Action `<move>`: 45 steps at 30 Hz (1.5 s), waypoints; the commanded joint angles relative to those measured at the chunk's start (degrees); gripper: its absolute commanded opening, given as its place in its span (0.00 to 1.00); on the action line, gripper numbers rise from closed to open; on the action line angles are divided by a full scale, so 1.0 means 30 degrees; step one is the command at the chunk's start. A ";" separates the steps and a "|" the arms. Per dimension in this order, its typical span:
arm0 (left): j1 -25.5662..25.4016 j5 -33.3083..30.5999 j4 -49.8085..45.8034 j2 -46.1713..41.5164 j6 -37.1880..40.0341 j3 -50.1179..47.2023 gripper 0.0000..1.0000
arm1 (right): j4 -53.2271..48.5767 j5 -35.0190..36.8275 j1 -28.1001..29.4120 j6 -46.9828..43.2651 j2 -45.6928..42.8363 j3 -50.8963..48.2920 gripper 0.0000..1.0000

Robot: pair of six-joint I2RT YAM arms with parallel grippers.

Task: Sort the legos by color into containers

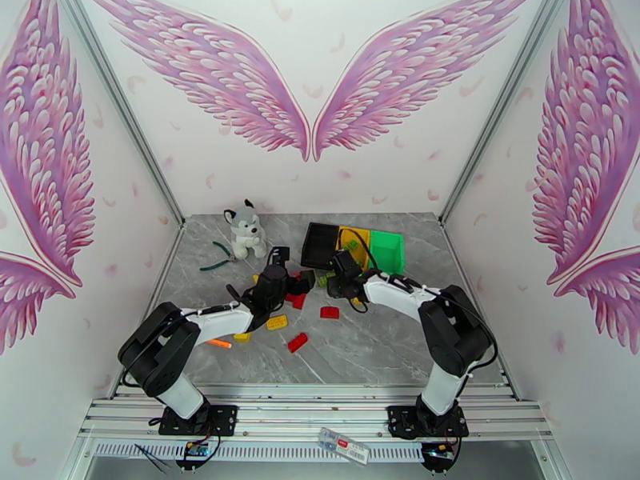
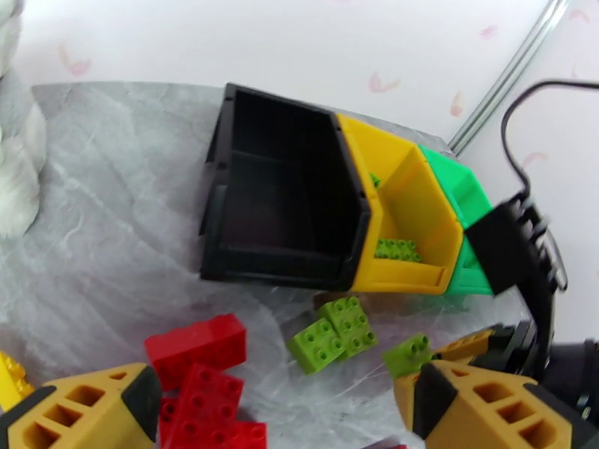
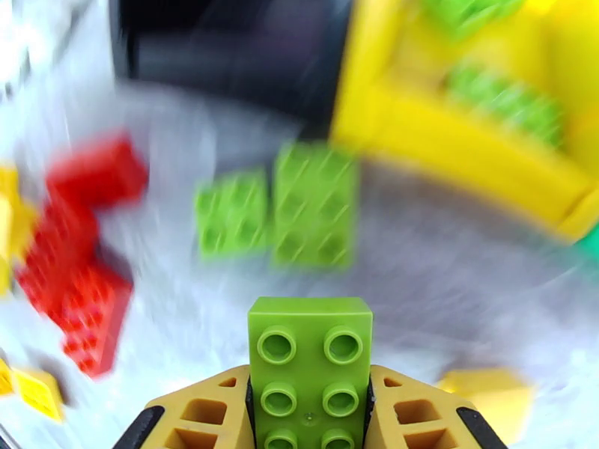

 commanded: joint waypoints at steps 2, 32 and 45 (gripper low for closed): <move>-0.0314 0.0604 0.0122 0.0874 0.1333 0.1993 0.99 | 0.1146 -0.0238 -0.1975 0.1062 -0.0096 0.0568 0.20; 0.2053 0.2591 0.1149 0.2489 -0.0925 0.3185 0.99 | -0.0151 -0.0016 -0.1990 -0.0331 0.1788 0.4609 0.68; 0.1864 0.1645 0.1850 0.1498 -0.1485 -0.0374 0.99 | -0.0695 0.1506 0.0860 -0.0600 0.2453 0.2860 0.67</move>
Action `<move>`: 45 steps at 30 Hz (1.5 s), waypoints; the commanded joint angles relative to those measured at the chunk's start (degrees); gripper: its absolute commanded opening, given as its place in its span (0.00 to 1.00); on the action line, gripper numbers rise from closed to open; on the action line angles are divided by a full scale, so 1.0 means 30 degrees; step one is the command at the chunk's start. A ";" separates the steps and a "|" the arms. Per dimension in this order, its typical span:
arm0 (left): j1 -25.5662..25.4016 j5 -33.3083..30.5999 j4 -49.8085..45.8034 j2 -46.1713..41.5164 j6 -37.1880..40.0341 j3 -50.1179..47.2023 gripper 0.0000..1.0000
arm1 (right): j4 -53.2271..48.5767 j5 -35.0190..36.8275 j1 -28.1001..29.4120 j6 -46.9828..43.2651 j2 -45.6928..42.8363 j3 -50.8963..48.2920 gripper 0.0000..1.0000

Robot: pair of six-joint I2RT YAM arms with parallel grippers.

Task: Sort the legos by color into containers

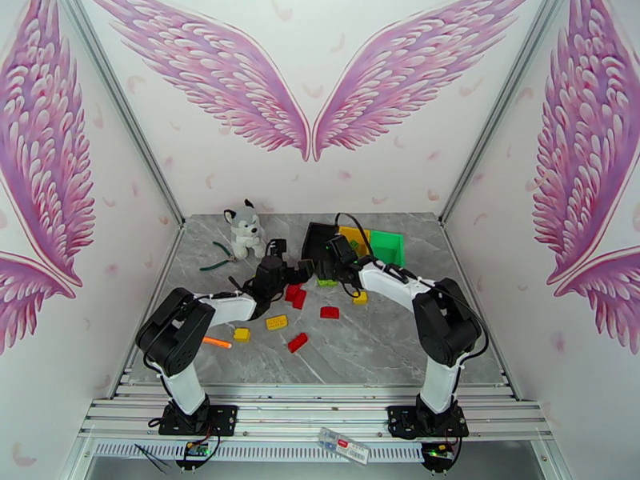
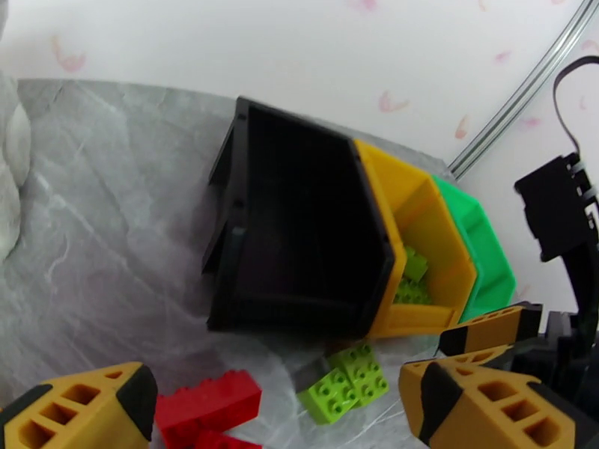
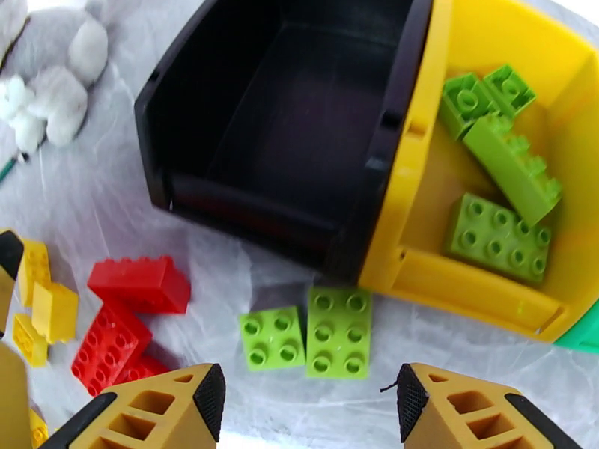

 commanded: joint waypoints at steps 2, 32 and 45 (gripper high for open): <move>-0.0235 -0.0371 0.0470 -0.1012 -0.0436 -0.1101 0.99 | -0.0079 0.0837 0.0092 -0.0046 0.0655 -0.0697 0.68; -0.0749 -0.1671 0.0609 -0.2116 -0.0197 -0.2436 0.99 | 0.0397 0.1151 0.0073 0.0115 0.4037 0.0349 0.41; -0.0924 -0.1409 0.0060 -0.1832 0.0304 -0.1529 0.99 | 0.2425 -0.1490 0.0096 -0.0081 0.0580 -0.2931 0.26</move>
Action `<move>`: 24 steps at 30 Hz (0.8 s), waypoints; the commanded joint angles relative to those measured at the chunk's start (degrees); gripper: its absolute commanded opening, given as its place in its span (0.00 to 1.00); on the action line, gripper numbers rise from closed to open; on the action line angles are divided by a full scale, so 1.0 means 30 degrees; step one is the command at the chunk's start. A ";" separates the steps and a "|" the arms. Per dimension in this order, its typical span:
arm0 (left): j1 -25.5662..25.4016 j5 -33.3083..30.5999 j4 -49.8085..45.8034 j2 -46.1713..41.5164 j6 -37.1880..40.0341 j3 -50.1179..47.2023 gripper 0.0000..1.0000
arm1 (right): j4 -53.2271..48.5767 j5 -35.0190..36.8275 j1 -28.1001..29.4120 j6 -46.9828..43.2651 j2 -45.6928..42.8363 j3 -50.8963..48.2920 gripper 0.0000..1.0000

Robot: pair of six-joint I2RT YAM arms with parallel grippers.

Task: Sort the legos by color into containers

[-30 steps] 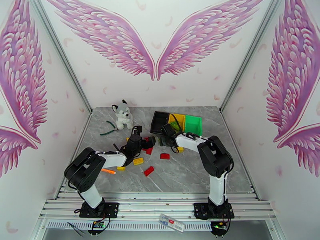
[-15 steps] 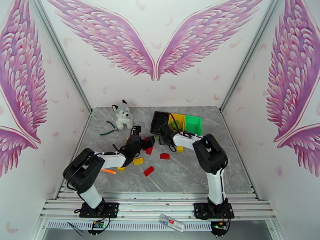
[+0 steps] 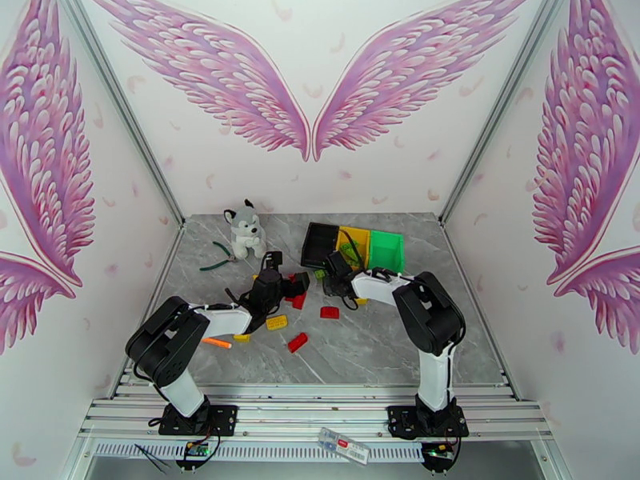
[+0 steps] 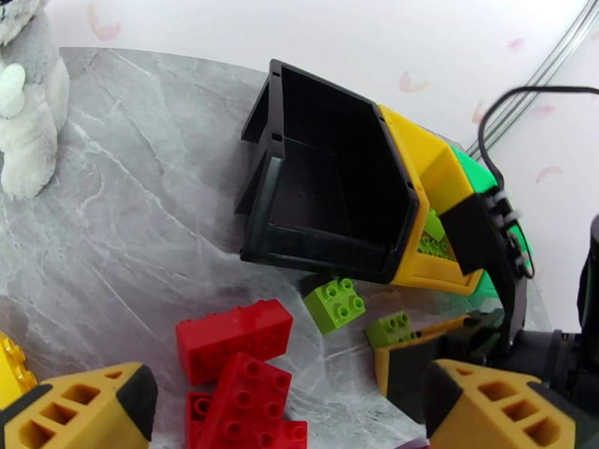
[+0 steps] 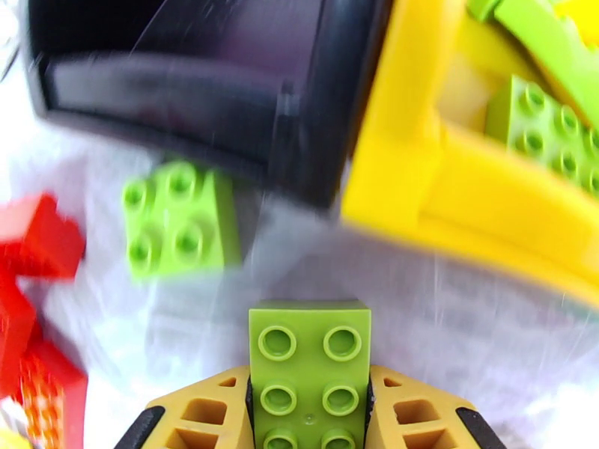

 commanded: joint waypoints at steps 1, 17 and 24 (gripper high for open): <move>-0.0168 0.0108 -0.0427 -0.0235 0.0453 0.0863 0.99 | 0.0526 -0.1317 0.0003 -0.0184 -0.1440 -0.0755 0.25; -0.1406 -0.0078 -0.3868 0.1718 0.2645 0.5903 0.98 | 0.0354 0.0762 -0.3372 0.0556 -0.2560 0.0518 0.27; -0.1786 -0.0456 -0.4454 0.1985 0.3164 0.6927 0.98 | -0.0633 0.1684 -0.4003 0.0158 -0.0740 0.3543 0.33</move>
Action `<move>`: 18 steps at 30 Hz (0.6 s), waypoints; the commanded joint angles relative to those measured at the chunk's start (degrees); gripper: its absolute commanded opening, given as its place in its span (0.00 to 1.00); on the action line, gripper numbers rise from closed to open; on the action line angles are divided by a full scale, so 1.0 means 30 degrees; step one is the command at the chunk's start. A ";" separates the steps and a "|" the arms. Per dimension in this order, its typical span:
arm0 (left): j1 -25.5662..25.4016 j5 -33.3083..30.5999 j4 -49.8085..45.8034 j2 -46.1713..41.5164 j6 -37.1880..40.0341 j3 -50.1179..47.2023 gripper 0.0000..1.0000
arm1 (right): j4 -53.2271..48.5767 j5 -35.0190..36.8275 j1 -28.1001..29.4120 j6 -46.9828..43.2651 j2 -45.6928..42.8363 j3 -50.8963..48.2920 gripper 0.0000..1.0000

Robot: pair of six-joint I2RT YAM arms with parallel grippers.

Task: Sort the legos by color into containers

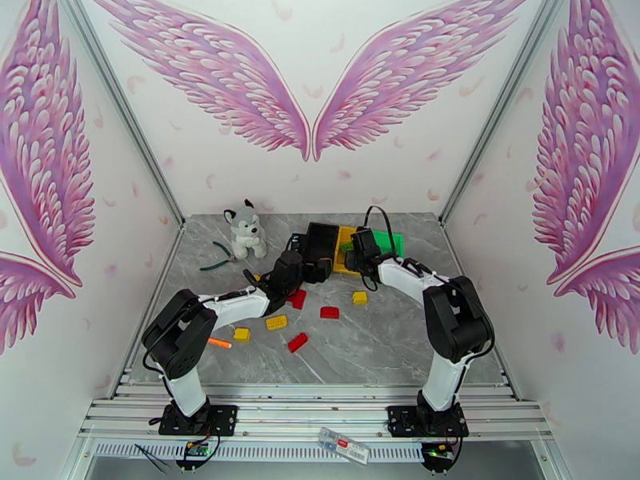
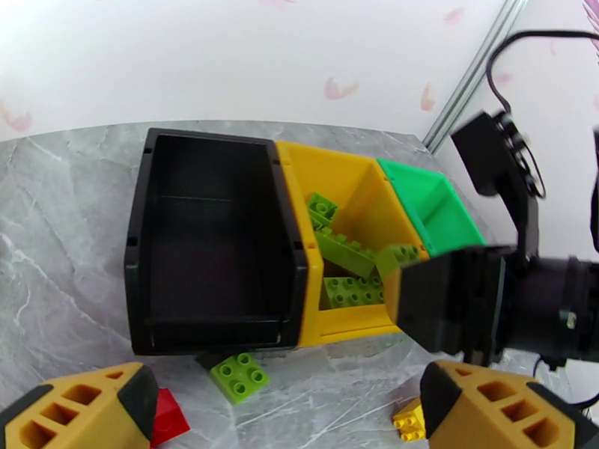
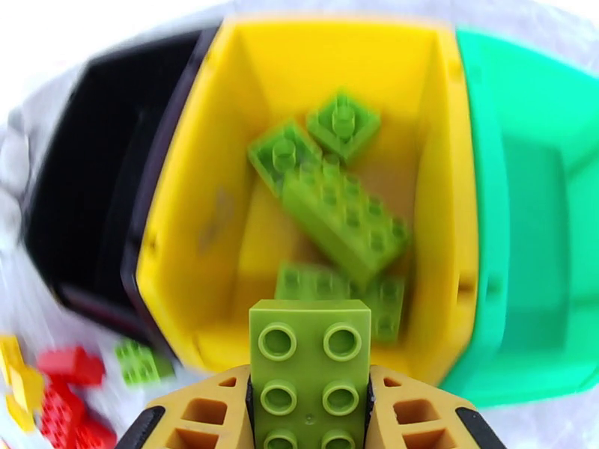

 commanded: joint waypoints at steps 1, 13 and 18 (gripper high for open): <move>-0.0044 -0.0403 -0.0918 0.0259 0.0552 0.0659 0.98 | -0.0953 0.0942 -0.0241 -0.0205 0.0958 0.1700 0.35; 0.0043 -0.1760 -0.0997 -0.0915 0.0596 -0.0486 0.98 | -0.1299 0.0602 -0.0066 -0.0765 0.0702 0.2485 0.65; 0.0298 -0.2354 -0.0897 -0.1589 0.0480 -0.1278 0.99 | -0.1166 0.0053 0.0634 -0.1159 0.0245 0.1930 0.64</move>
